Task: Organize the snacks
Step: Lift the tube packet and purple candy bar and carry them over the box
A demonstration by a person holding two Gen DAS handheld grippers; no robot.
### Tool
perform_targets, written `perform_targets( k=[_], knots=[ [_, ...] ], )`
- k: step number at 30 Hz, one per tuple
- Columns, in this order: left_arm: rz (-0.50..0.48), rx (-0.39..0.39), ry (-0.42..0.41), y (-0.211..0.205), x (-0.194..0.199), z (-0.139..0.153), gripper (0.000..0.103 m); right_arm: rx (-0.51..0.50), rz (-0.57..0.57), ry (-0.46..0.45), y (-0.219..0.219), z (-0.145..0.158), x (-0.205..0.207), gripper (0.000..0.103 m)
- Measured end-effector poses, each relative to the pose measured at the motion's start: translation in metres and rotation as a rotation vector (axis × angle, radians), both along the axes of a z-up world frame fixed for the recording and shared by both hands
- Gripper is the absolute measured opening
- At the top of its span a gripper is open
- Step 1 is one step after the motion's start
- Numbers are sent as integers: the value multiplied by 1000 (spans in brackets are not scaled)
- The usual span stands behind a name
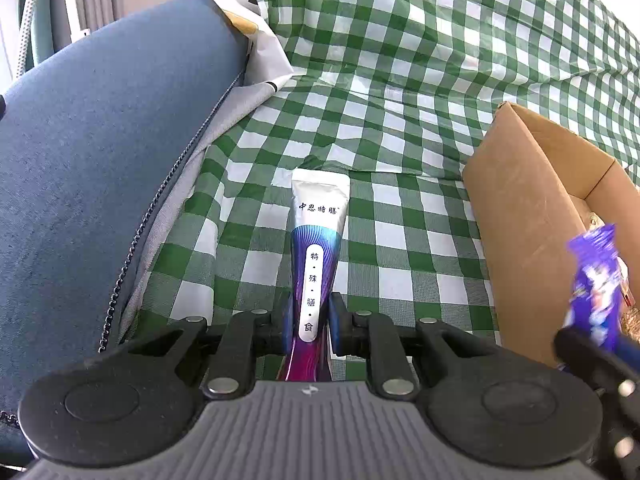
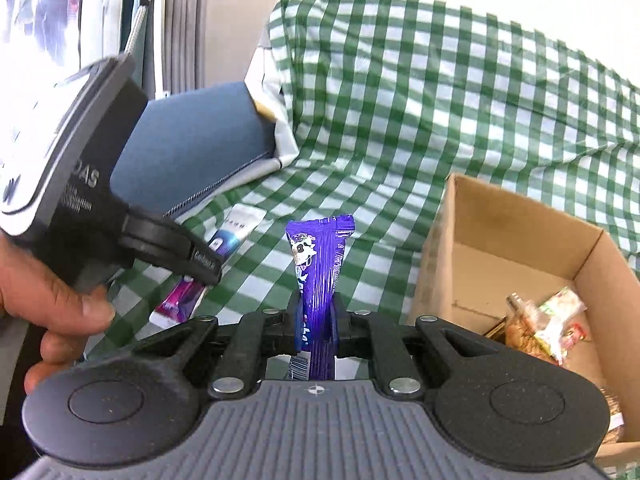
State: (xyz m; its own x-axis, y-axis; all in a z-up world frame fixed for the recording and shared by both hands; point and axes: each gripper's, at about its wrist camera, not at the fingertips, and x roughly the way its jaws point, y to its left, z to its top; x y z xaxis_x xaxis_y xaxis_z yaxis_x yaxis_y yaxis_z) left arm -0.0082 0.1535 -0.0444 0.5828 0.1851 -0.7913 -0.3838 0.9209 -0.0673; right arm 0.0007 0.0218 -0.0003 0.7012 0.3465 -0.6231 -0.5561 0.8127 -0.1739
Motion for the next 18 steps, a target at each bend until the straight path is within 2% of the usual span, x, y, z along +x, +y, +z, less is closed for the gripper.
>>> perform_targets(
  k=[10, 15, 18],
  knots=[
    [-38, 51, -45, -17, -5, 10, 19, 80, -58, -82, -28, 31, 7, 13],
    [-16, -40, -87, -22, -1, 26, 19, 127, -107, -114, -50, 45, 12, 13],
    [-35, -48, -124, -36, 6, 42, 19, 159, -133, -130, -61, 52, 17, 13]
  ],
)
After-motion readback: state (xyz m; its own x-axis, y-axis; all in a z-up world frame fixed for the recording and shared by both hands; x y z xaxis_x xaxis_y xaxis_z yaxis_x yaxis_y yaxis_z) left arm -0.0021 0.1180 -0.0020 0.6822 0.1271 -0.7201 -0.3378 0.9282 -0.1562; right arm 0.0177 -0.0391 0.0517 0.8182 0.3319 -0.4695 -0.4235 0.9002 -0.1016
